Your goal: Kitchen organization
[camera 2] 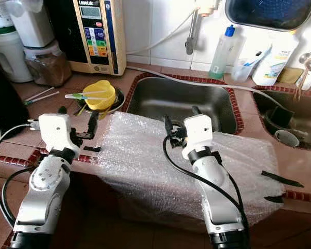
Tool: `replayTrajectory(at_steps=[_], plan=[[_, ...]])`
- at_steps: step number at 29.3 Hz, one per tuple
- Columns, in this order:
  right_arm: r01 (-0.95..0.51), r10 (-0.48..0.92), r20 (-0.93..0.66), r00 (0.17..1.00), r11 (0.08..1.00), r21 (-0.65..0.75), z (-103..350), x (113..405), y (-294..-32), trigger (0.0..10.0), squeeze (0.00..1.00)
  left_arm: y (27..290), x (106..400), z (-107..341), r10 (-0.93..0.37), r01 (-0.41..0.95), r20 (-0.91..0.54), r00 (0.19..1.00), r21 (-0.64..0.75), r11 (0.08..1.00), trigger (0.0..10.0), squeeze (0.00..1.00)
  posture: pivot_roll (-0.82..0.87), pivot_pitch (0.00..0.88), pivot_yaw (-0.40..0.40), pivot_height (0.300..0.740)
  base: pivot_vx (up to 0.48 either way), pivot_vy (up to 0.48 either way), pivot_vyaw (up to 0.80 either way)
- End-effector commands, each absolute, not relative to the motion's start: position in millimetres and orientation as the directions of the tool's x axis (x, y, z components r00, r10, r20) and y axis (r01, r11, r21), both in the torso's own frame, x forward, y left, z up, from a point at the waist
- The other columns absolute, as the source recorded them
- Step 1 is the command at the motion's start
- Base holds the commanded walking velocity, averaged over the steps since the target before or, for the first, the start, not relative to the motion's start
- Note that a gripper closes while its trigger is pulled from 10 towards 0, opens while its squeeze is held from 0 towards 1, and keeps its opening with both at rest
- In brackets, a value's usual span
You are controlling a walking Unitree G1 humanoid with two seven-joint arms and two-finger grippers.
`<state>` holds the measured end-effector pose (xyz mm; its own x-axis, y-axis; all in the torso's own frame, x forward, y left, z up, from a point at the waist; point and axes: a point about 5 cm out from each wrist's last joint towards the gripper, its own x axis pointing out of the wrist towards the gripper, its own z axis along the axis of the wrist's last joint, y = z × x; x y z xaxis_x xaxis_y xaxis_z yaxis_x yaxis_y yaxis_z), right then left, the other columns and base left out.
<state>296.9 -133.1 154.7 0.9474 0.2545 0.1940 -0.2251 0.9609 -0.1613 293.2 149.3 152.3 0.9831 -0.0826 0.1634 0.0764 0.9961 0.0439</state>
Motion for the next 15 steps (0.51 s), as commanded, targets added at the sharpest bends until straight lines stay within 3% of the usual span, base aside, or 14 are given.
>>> replayTrajectory(at_steps=[1,15], plan=[[-0.219,0.251,0.203,0.947,0.961,-0.167,156.4,296.9,-135.1,10.0,0.00,147.6,293.3,151.9,-0.091,0.083,0.155,0.984,0.055,0.995,10.0,0.00,0.11,0.000,-0.006,0.740,0.000,-0.326,0.00],[-0.224,0.258,0.194,0.946,0.957,-0.183,154.4,295.2,-137.7,10.0,0.00,147.7,292.9,150.8,-0.088,0.081,0.151,0.985,0.057,0.995,10.0,0.00,0.10,0.000,-0.007,0.740,0.000,-0.328,0.00]])
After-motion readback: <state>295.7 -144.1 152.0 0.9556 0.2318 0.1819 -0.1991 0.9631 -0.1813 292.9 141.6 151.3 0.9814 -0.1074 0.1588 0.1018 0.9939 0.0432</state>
